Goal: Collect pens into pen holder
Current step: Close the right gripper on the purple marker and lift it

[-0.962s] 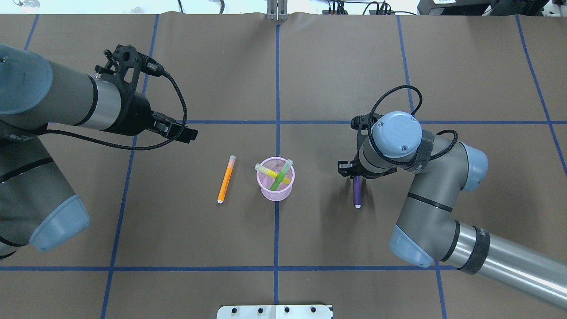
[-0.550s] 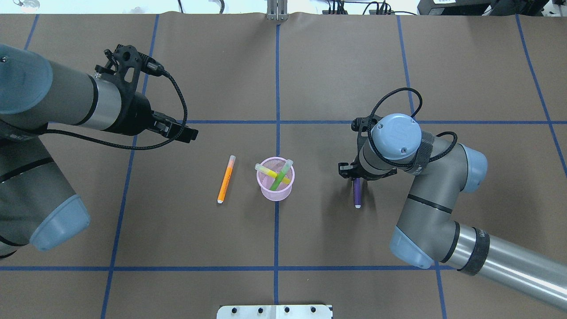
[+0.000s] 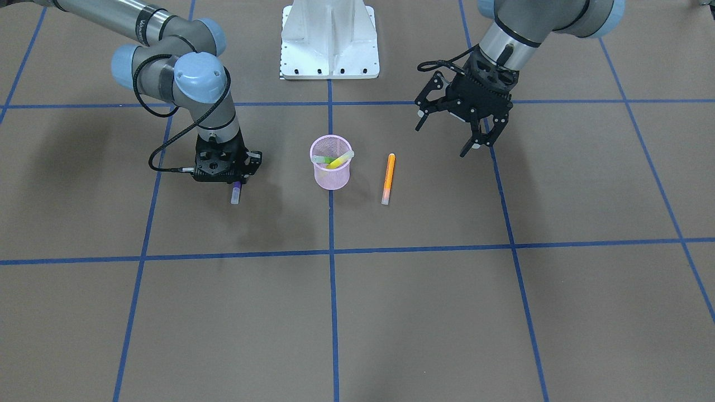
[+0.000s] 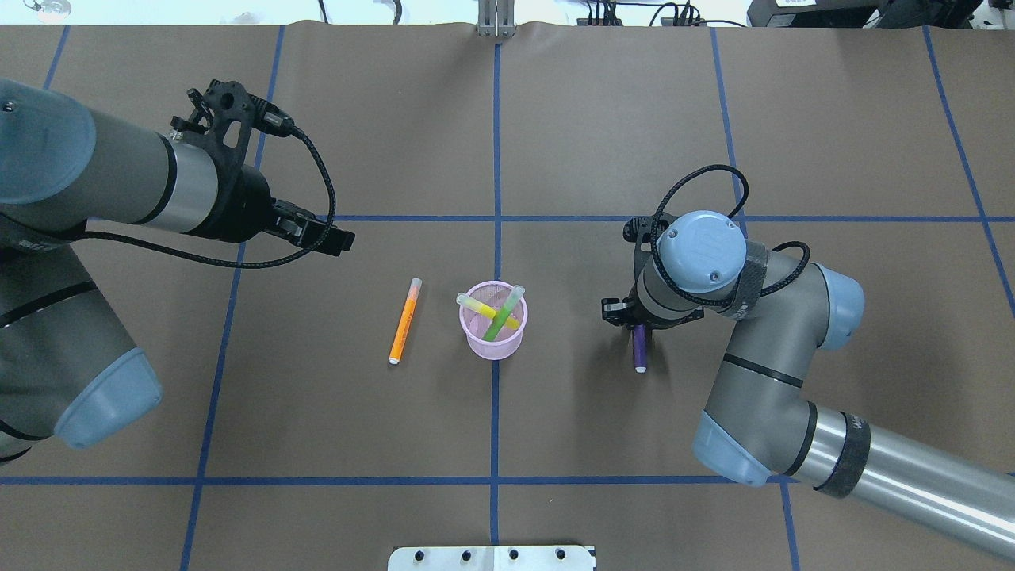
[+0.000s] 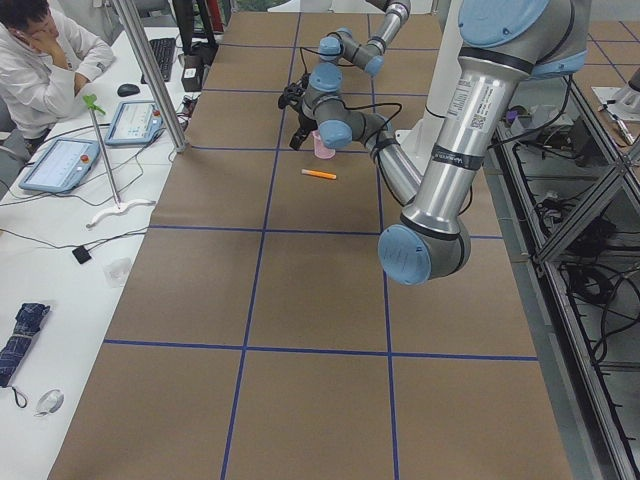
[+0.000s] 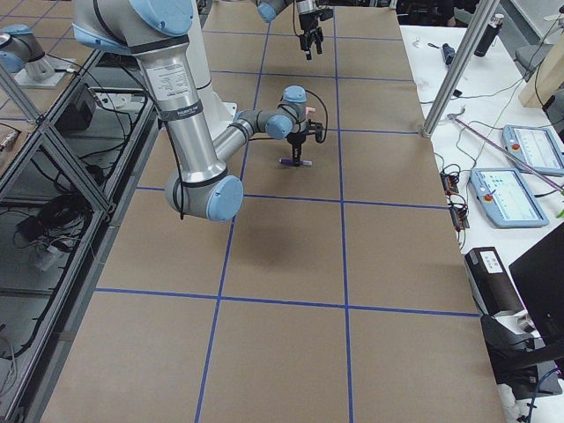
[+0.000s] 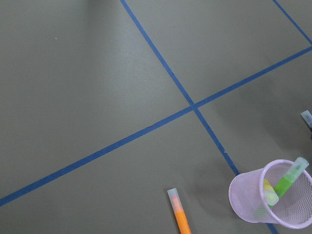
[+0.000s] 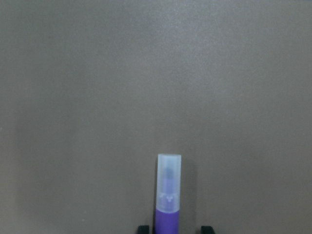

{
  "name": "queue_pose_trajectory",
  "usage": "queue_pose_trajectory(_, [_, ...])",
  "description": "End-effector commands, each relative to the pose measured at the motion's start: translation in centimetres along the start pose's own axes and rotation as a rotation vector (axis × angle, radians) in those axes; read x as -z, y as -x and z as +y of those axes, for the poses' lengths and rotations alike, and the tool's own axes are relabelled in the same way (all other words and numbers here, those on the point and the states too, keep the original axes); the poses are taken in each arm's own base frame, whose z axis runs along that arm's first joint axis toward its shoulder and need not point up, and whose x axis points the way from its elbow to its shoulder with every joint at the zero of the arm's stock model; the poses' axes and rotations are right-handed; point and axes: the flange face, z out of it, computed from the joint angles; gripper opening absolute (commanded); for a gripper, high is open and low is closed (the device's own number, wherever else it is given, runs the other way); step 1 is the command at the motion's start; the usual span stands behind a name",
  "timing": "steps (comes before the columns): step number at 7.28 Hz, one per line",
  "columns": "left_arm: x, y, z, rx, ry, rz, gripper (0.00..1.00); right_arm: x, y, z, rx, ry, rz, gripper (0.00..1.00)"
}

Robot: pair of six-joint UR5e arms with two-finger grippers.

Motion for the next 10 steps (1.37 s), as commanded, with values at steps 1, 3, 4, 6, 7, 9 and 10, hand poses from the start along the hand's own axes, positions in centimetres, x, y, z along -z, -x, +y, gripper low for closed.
queue_pose_trajectory(1, [-0.1, 0.1, 0.0, 0.001, 0.001, -0.001, 1.0, 0.4, 0.4, 0.1, 0.016, 0.007, -0.014, 0.0])
queue_pose_trajectory(3, [-0.1, 0.0, 0.1, 0.0, 0.002, 0.0, 1.0, 0.8, 0.3, -0.2, 0.014, -0.004, -0.017, 0.0])
queue_pose_trajectory(4, [-0.2, 0.1, 0.1, 0.001, 0.004, -0.002, 1.0, 3.0, 0.4, -0.7, 0.012, -0.044, -0.041, 0.0])
queue_pose_trajectory(6, [-0.7, 0.0, 0.4, -0.002, 0.015, 0.0, 1.0, 8.8, 1.0, -2.4, 0.005, -0.349, -0.041, 0.0])
queue_pose_trajectory(7, [-1.4, -0.1, 0.2, -0.008, 0.023, -0.001, 1.0, 11.7, 2.1, -1.6, 0.005, -0.46, -0.091, 0.0])
queue_pose_trajectory(9, [-2.3, 0.1, 0.0, -0.005, 0.033, -0.007, 1.0, 14.3, 8.4, 1.8, -0.138, -0.726, -0.206, 0.0])
queue_pose_trajectory(10, [-2.5, 0.2, 0.0, -0.002, 0.036, -0.007, 1.0, 15.1, 10.7, 3.6, -0.136, -0.803, -0.223, 0.0])
